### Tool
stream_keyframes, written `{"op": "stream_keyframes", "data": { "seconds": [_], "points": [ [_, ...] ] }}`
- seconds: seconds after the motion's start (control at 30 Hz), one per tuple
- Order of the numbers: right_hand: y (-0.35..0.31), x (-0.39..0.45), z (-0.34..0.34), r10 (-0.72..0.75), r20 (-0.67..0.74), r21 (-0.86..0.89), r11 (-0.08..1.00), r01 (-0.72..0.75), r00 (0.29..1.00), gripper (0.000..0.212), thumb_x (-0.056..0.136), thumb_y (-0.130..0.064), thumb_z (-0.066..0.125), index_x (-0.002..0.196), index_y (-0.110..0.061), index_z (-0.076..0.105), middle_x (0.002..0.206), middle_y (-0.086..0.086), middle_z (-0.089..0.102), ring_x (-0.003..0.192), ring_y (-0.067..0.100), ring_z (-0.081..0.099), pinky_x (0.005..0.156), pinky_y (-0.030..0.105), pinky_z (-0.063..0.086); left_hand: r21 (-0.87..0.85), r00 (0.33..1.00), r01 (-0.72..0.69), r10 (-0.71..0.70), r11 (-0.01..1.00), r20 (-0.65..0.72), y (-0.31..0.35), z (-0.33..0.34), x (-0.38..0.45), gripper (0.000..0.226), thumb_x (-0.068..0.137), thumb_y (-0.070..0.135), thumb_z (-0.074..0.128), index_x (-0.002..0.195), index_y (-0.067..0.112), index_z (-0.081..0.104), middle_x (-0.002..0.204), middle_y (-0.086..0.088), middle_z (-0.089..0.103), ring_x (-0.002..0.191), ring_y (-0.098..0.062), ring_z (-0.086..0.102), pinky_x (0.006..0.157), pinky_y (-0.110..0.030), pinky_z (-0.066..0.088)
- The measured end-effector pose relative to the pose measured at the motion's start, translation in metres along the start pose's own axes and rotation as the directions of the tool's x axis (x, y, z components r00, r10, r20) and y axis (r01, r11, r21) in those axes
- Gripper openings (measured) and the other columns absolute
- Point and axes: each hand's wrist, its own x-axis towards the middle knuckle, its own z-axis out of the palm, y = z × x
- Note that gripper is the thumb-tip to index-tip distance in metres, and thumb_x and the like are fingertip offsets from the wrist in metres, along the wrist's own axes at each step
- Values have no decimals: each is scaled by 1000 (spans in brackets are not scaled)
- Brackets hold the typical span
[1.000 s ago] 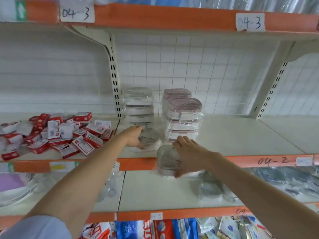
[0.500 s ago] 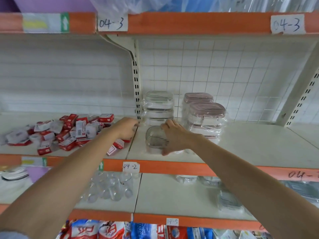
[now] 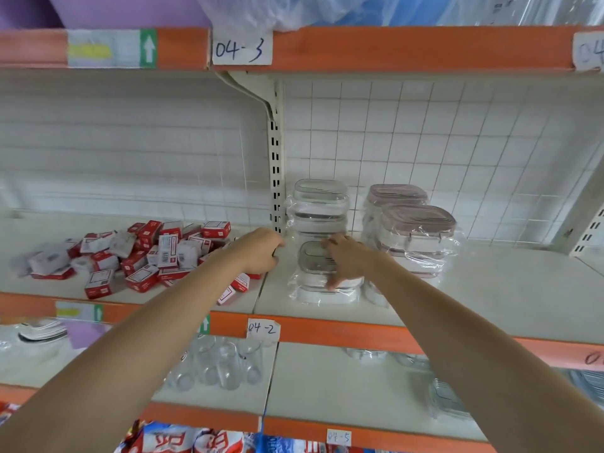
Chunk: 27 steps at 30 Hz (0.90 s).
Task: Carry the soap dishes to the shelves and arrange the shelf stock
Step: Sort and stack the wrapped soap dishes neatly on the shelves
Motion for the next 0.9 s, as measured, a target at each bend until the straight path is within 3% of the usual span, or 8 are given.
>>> {"op": "stream_keyframes", "data": {
  "seconds": [0.1, 0.17, 0.3, 0.47, 0.6, 0.7, 0.8, 0.9],
  "points": [
    [-4, 6, 1, -4, -3, 17, 1000, 4, 1000, 108, 69, -46, 80, 149, -7, 19, 149, 11, 25, 136, 33, 29, 110, 48, 34, 32, 1000, 1, 0, 999, -12, 1, -4, 2, 10, 87, 10, 57, 95, 10, 63, 98, -3, 58, 95, -23, 57, 81, -36, 49],
    [-9, 9, 0, -4, -8, 28, 1000, 5, 1000, 107, 68, -46, 80, 148, -7, 21, 149, 10, 26, 135, 34, 32, 109, 48, 35, 49, 1000, 1, -1, 999, -7, 2, -5, 4, 10, 87, 11, 58, 96, 9, 63, 100, -3, 59, 95, -22, 57, 83, -37, 50],
    [-11, 10, -2, 2, 11, 45, 999, -2, 1000, 108, 70, -48, 78, 149, -7, 16, 153, 10, 23, 138, 33, 30, 111, 48, 31, 133, 1000, -4, 1, 991, 26, 8, -7, 3, 29, 89, 16, 58, 117, 8, 60, 119, -6, 57, 106, -24, 56, 90, -38, 49],
    [-11, -9, -7, -23, -42, -10, 1000, 23, 999, 105, 77, -47, 73, 150, -4, 11, 158, 11, 10, 144, 31, 16, 116, 43, 18, 258, 999, -19, 7, 966, 49, 23, -14, -11, 11, 89, 15, 56, 96, 7, 58, 98, -7, 55, 85, -21, 57, 73, -35, 52],
    [-17, -43, -10, -71, -105, -106, 993, 60, 992, 82, 82, -45, 67, 144, -7, 29, 147, 10, 31, 137, 28, 28, 110, 41, 30, 295, 999, -31, 23, 955, 30, 44, -13, -34, 8, 90, 12, 54, 89, 5, 57, 102, -7, 56, 85, -20, 56, 71, -32, 49],
    [-22, -78, -6, -127, -133, -158, 982, 105, 983, 66, 88, -41, 62, 140, -9, 36, 138, 8, 38, 129, 26, 36, 103, 40, 35, 292, 999, -35, 37, 956, 0, 63, -6, -57, 11, 91, 12, 54, 96, 4, 59, 108, -6, 54, 88, -20, 55, 77, -33, 49],
    [-24, -119, 10, -163, -132, -136, 980, 145, 978, 59, 90, -34, 59, 138, -8, 38, 135, 9, 41, 126, 26, 40, 99, 37, 38, 308, 999, -36, 44, 951, -20, 89, 8, -81, 26, 91, 21, 56, 110, 5, 62, 122, -10, 55, 103, -26, 58, 85, -37, 50],
    [-20, -157, 40, -151, -103, -71, 987, 144, 983, 52, 91, -29, 56, 136, -8, 39, 133, 9, 43, 126, 26, 41, 97, 37, 38, 312, 1000, -31, 29, 949, 10, 121, 32, -104, 30, 91, 26, 55, 112, 6, 61, 118, -8, 57, 108, -27, 57, 78, -33, 47]
  ]
}}
